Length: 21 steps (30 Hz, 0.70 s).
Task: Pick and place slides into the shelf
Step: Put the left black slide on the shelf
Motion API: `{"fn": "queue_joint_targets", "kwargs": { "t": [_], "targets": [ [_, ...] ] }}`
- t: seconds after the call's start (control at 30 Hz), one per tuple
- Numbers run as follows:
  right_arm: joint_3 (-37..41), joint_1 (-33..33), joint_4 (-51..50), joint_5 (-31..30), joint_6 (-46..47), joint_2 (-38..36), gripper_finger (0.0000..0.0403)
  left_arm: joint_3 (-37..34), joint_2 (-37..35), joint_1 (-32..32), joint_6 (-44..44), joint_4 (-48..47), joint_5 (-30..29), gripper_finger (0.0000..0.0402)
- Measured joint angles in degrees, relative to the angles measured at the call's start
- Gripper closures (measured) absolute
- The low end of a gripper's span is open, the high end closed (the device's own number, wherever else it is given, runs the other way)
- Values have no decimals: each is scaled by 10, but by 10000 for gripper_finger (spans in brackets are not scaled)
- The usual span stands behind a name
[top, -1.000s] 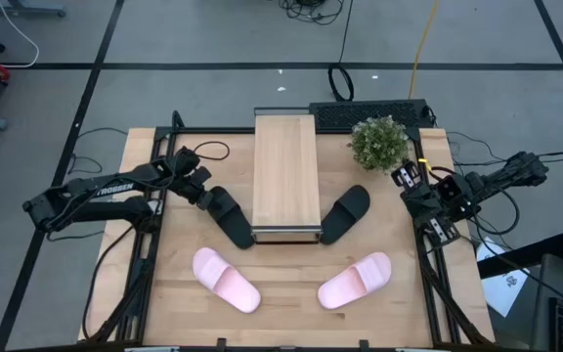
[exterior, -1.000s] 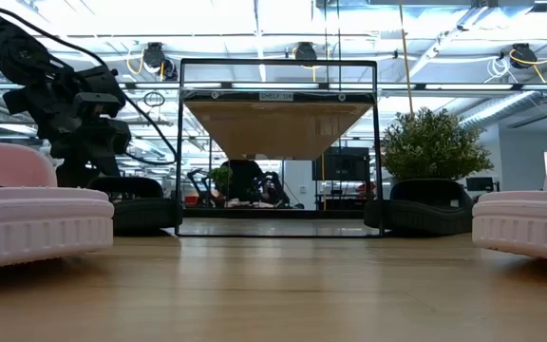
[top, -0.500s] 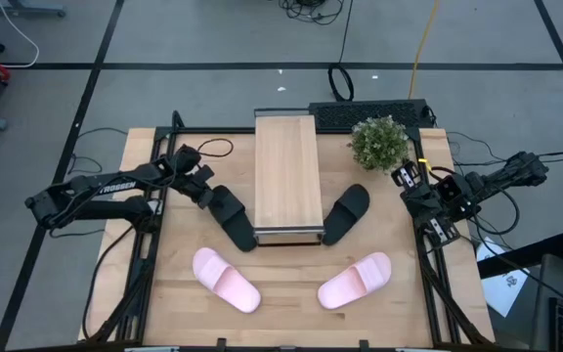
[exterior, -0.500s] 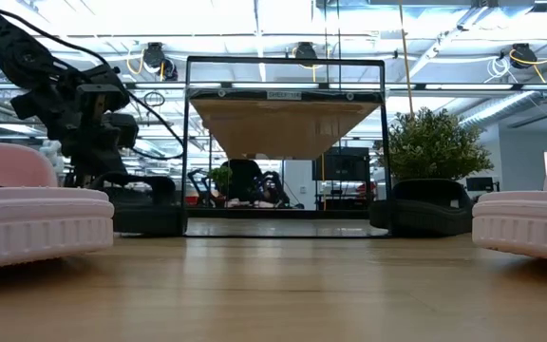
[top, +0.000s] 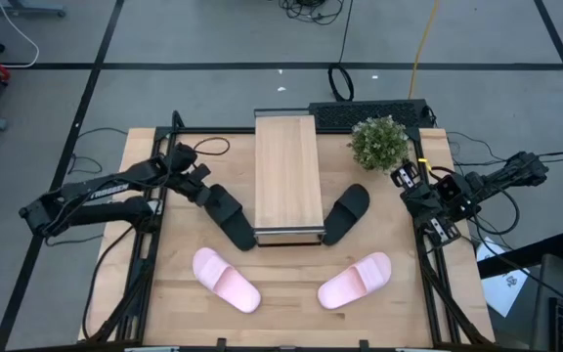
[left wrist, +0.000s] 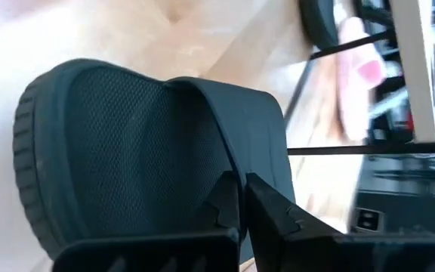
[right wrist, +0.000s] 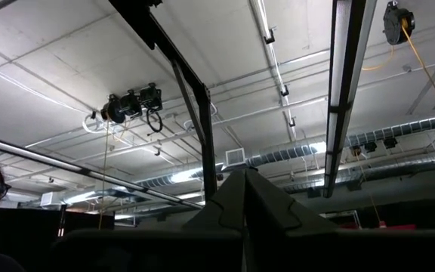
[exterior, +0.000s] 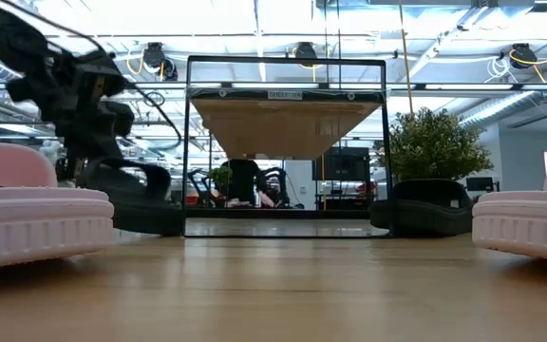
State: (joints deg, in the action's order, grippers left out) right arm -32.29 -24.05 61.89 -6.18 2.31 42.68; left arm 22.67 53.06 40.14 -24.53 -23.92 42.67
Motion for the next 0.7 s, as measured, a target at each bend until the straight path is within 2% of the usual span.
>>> {"fn": "queue_joint_targets", "kwargs": {
  "t": [0.13,0.27,0.53,0.7],
  "targets": [
    [0,0,0,0,0,0,401,82,-52,8,64,-163,-93,401],
    [0,0,0,0,0,0,401,183,-92,27,86,-260,-148,401],
    [0,0,-3,0,0,0,401,378,-148,36,22,-265,-163,401],
    [0,0,-10,0,0,0,401,472,-160,26,-55,-249,-203,401]
  ]
}}
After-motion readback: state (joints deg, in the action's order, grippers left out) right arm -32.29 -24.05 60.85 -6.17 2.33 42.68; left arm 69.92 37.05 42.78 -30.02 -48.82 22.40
